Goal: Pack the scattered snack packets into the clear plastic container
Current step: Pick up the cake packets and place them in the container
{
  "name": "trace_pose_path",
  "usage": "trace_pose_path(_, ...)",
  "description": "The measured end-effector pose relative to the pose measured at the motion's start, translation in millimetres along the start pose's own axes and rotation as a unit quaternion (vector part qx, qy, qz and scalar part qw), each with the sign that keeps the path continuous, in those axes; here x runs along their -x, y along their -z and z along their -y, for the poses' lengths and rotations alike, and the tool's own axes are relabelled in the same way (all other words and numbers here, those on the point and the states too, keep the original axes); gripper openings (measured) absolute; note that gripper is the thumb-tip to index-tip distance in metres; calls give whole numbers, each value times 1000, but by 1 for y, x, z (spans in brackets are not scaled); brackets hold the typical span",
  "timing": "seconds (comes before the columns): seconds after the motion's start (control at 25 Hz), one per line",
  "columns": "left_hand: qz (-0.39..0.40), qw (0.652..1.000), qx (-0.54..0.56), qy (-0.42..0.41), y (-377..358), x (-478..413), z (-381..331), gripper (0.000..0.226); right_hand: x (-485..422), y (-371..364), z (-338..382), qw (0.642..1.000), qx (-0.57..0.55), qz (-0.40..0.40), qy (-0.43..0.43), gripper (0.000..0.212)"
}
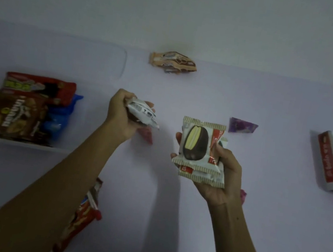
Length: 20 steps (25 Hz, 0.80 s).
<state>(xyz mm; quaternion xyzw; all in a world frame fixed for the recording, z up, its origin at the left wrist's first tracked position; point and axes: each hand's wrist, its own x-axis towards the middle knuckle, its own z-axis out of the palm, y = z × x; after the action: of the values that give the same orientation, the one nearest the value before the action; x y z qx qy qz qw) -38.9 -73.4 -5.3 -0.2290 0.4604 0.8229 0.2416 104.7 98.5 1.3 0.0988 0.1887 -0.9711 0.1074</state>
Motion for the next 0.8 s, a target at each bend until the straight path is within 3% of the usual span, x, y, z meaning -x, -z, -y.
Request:
trace_pose_path(0.08,-14,990,134,44,27,8,-16,34,-12,-10,-18,1000,3,10,-18,43)
trace_pose_path(0.2,-3,979,194,66,63,18,-33,47,-28,-25,-42,999,31,-15,-16,64)
trace_pose_path(0.28,22,985,160,60,80,23,-45,51,-40,-33,-55,998,59,-10,-12,65)
trace_pose_path(0.4,48,991,124,17,95,36,-67,50,-64,-45,-65,993,114,-20,-21,87)
trace_pose_path(0.48,-2,998,64,-23,108,44,-81,45,-83,-56,-70,988,147,-22,-44,88)
trace_pose_path(0.56,-54,996,-12,-64,121,46,-86,42,-103,-73,-69,976,204,-24,-67,75)
trace_pose_path(0.64,-117,973,-153,-127,135,46,-87,46,-125,-95,-69,939,335,-34,-67,45)
trace_pose_path(0.72,-171,902,-345,-195,143,44,-80,56,-151,-115,-68,865,500,-18,-40,30)
trace_pose_path(0.8,-181,823,-466,-270,144,37,-68,65,-177,-126,-69,774,629,53,-49,33)
